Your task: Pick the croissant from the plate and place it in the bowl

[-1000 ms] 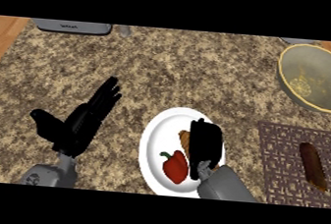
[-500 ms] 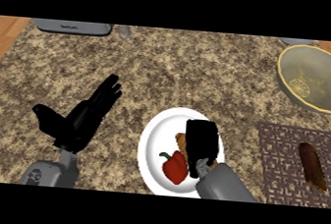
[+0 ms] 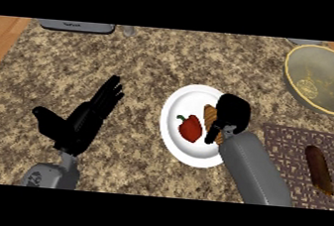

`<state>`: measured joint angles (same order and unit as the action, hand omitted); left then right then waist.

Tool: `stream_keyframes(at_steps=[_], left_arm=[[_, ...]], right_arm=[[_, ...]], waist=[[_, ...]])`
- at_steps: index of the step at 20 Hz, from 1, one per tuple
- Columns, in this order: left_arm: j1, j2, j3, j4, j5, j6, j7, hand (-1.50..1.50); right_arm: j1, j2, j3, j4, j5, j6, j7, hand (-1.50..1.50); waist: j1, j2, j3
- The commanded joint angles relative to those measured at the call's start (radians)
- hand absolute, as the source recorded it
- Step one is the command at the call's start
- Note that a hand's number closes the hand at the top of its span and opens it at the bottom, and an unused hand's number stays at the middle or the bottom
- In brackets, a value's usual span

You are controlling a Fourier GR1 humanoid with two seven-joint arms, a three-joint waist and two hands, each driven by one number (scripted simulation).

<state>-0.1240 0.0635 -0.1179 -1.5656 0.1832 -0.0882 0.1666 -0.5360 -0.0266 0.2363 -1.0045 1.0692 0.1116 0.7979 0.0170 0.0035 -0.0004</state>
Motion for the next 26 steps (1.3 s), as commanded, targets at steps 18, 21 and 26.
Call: stream_keyframes(at_steps=[18, 21, 26], left_arm=[[0.011, 0.003, 0.050, 0.028, 0.025, -0.024, -0.015, 0.00], [-0.029, -0.032, 0.001, -0.013, -0.024, 0.029, 0.041, 0.00], [0.019, -0.025, 0.013, 0.027, -0.020, -0.008, -0.019, 0.00]], right_arm=[[-0.242, -0.052, -0.028, -0.454, 0.230, 0.162, 0.358, 1.50], [-0.268, -0.073, -0.090, -0.433, 0.247, 0.152, 0.337, 1.50], [-0.306, -0.118, -0.170, -0.375, 0.253, 0.120, 0.251, 1.50]], waist=[[-0.027, -0.009, 0.000], [-0.020, -0.006, 0.000], [-0.013, -0.003, 0.000]])
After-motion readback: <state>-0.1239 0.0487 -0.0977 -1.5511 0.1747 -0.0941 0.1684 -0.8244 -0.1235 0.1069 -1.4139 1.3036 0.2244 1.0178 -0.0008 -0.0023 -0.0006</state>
